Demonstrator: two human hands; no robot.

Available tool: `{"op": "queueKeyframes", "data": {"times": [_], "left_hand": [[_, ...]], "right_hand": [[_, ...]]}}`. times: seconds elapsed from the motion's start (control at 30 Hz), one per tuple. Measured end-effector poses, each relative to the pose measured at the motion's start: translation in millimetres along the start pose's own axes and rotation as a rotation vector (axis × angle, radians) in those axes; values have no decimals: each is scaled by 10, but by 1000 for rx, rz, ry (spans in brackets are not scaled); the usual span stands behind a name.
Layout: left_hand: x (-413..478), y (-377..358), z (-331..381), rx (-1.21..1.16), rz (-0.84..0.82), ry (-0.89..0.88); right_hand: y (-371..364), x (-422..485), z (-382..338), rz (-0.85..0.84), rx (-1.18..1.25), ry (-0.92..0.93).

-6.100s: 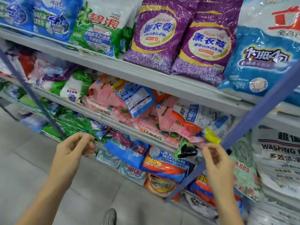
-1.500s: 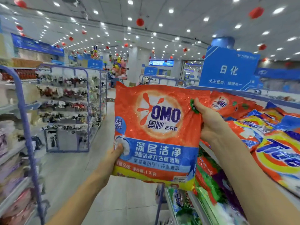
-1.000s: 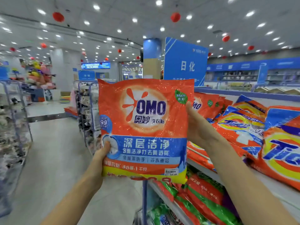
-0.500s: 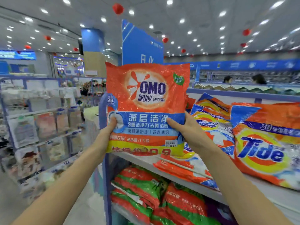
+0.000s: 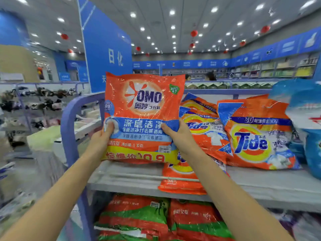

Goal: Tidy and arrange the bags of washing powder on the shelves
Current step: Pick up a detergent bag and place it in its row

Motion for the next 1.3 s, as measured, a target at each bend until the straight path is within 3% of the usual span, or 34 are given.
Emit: {"op": "queueKeyframes", "data": {"times": [0.1, 0.27, 0.5, 0.7, 0.87, 1.07, 1.17, 1.3], "left_hand": [[116, 70, 9, -15, 72, -66], [154, 134, -362, 12, 84, 74], [171, 179, -381, 56, 101, -4], [185, 167, -450, 8, 110, -44], [278, 189, -630, -3, 187, 141], [205, 208, -595, -22, 161, 247], [87, 197, -486, 112, 132, 63], [-38, 170, -414, 289, 106, -189]], "right_hand": [[-143, 0, 87, 55, 9, 4], [-379, -112, 384, 131, -33, 22], [-396, -188, 526, 297, -89, -13], [-517, -142, 412, 387, -353, 115], [-463, -88, 429, 426, -352, 167], [-472, -121, 376, 483, -399, 179], [-470, -235, 267, 508, -568, 269], [-686, -324, 349, 272, -960, 293]]}}
Point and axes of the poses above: each hand's wrist, its own x-axis towards the middle knuckle, its own y-axis out of the back of the hand, z = x × y, the point moved 7 cm from there along x, towards the middle knuckle, and after that the axes turned 11 degrees about x, right-handed, at the moved point
